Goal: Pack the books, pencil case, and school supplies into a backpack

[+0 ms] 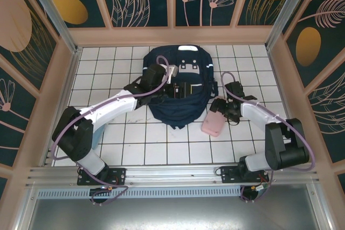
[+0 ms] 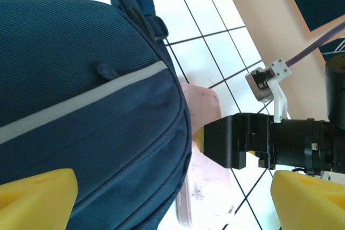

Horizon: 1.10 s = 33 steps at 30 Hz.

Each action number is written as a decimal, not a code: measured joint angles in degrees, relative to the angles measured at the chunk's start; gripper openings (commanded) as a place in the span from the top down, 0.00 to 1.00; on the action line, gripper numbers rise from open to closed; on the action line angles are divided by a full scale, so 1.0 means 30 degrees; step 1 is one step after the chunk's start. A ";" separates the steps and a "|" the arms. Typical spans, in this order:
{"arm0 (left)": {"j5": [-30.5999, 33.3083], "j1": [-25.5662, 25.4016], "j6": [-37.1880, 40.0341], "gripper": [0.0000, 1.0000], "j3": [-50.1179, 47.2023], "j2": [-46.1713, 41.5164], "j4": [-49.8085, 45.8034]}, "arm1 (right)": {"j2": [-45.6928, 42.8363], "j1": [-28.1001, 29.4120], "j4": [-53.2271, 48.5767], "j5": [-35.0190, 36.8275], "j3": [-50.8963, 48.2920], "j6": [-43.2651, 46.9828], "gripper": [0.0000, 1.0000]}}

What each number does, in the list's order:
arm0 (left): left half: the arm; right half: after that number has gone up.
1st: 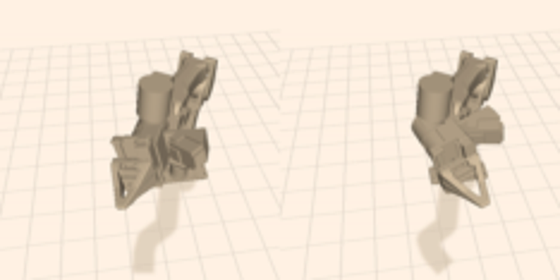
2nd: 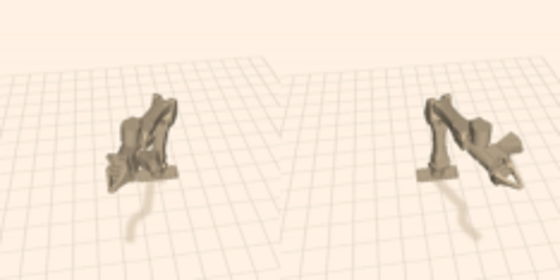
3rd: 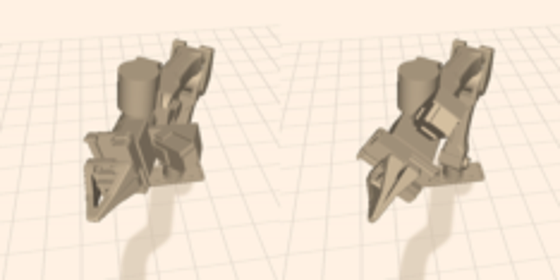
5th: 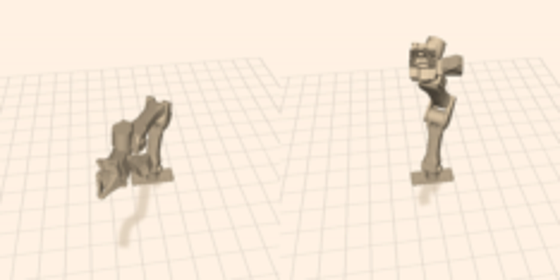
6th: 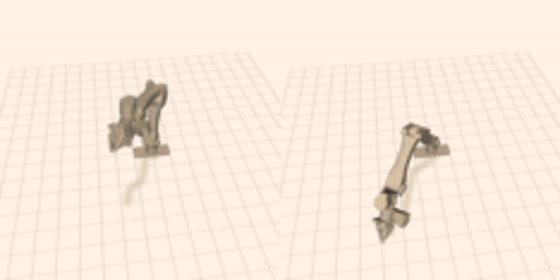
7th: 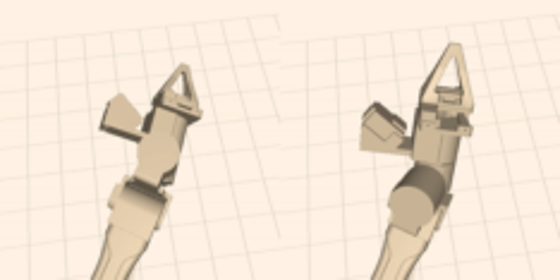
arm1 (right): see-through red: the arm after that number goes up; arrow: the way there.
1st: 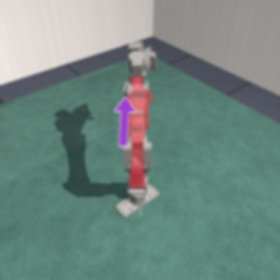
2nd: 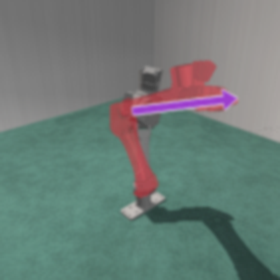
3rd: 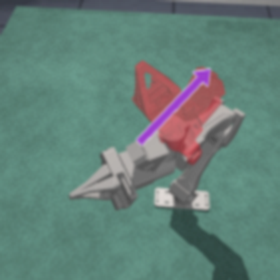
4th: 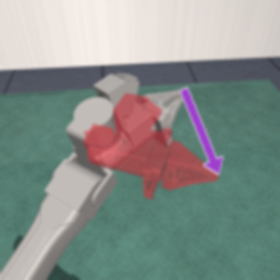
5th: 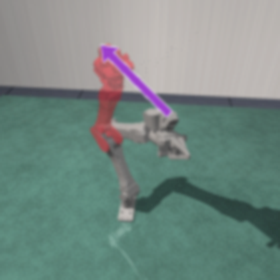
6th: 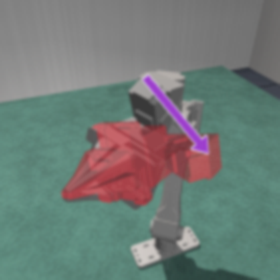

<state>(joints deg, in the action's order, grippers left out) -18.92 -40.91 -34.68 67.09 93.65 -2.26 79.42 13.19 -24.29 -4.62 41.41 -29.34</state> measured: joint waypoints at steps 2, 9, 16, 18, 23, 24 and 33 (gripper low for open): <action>0.0022 -0.0386 -0.0233 0.18 0.0299 0.0335 -0.0036 | -0.0714 -0.0175 -0.0197 -0.0233 0.0000 -0.0066 0.07; 0.0831 -0.2477 -0.0823 0.29 0.1872 0.1938 -0.0488 | -0.2280 -0.3067 0.0153 -0.2171 -0.0481 -0.0357 0.07; 0.1348 -0.4430 -0.0714 0.51 0.3577 0.4386 -0.1552 | -0.3104 -0.5391 0.1005 -0.4903 -0.2557 -0.0561 0.08; 0.1494 -0.4787 -0.0539 0.58 0.4218 0.5151 -0.1938 | -0.3104 -0.5406 0.1231 -0.5464 -0.2871 -0.0590 0.10; 0.2186 -0.5282 -0.0364 0.69 0.5362 0.6812 -0.2652 | -0.2987 -0.5406 0.1865 -0.6535 -0.3330 -0.0772 0.15; 0.2280 -0.5289 -0.0342 0.70 0.5486 0.7125 -0.2754 | -0.2907 -0.5406 0.1982 -0.6703 -0.3366 -0.0780 0.16; 0.2565 -0.5282 -0.0408 0.77 0.6645 0.9202 -0.3395 | -0.1617 -0.4809 0.2820 -0.7431 -0.3366 -0.0845 0.24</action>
<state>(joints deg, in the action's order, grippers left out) -11.22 -56.75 -35.90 87.02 121.25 -12.45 74.56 -1.23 -15.84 -26.92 31.31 -31.88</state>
